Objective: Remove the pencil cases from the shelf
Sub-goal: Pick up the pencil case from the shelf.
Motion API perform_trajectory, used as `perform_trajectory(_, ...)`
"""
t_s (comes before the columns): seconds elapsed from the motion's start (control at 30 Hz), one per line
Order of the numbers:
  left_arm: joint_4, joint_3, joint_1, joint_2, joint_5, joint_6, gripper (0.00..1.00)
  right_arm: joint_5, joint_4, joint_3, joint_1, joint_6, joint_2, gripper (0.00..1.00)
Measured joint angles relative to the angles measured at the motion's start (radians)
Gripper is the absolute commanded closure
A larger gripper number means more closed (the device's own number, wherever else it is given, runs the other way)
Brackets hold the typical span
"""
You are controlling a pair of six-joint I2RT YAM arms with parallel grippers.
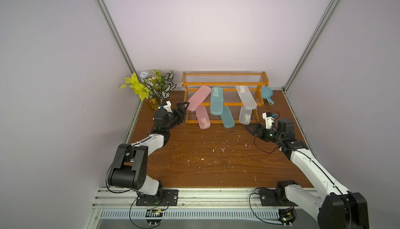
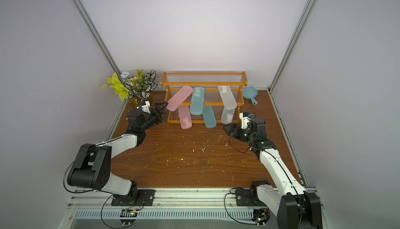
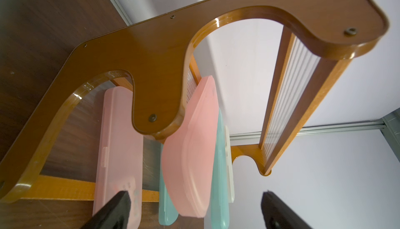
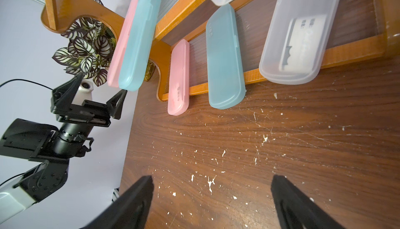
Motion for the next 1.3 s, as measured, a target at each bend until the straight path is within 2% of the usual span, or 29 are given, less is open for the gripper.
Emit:
perform_trajectory(0.43,0.079,0.054,-0.035,0.126,0.027,-0.048,0.36,0.005,-0.002,-0.056,0.000,0.032,-0.031,0.14)
perform_trajectory(1.3,0.124,0.079,-0.040,0.137,0.028,-0.069,0.86,0.010,0.026,-0.061,0.000,0.048,-0.042,0.18)
